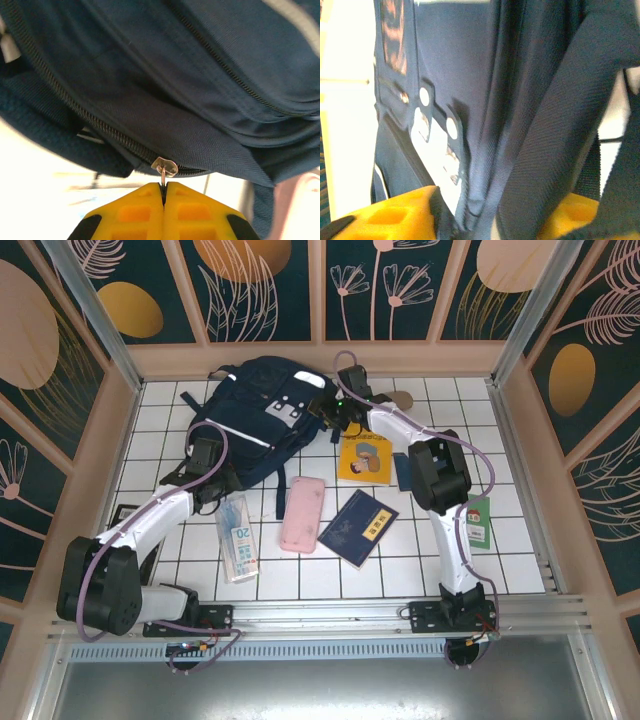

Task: Pack the student bag
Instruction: Unzip the student bag at the top-center of the table.

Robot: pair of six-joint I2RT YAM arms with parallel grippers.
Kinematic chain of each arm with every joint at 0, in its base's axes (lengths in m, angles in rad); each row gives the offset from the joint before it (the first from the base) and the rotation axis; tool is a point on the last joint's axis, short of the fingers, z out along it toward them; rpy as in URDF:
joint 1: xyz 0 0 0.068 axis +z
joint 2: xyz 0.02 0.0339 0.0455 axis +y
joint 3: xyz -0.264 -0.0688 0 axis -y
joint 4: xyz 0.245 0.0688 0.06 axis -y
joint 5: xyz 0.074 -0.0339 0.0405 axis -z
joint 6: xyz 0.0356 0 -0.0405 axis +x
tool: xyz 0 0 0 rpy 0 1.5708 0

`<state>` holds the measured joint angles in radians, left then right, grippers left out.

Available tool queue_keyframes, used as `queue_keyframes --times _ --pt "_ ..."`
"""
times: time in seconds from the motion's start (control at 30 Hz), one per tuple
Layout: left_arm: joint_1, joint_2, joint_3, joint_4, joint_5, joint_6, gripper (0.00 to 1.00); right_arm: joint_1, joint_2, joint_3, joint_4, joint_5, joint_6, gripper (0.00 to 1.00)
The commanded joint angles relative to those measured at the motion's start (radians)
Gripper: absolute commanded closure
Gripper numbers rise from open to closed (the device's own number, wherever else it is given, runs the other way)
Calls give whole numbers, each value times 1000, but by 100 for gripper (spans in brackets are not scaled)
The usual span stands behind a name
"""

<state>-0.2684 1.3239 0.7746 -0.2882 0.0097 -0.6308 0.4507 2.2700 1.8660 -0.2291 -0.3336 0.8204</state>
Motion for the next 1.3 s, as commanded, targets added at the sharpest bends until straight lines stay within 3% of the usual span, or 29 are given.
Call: queue_keyframes --times 0.0,0.37,0.5,0.8,1.17,1.27 --pt "-7 7 24 77 142 25 100 -3 -68 0 -17 101 -32 40" --pt "-114 78 76 148 208 17 100 149 -320 -337 -63 206 62 32" --pt "-128 91 80 158 231 22 100 194 -340 -438 50 104 149 35" --pt "-144 90 104 143 243 29 100 285 -273 -399 23 84 233 36" --pt "-147 89 121 135 245 34 100 293 -245 -443 108 39 293 38" --pt "-149 94 122 129 246 39 100 289 -224 -418 125 49 295 44"
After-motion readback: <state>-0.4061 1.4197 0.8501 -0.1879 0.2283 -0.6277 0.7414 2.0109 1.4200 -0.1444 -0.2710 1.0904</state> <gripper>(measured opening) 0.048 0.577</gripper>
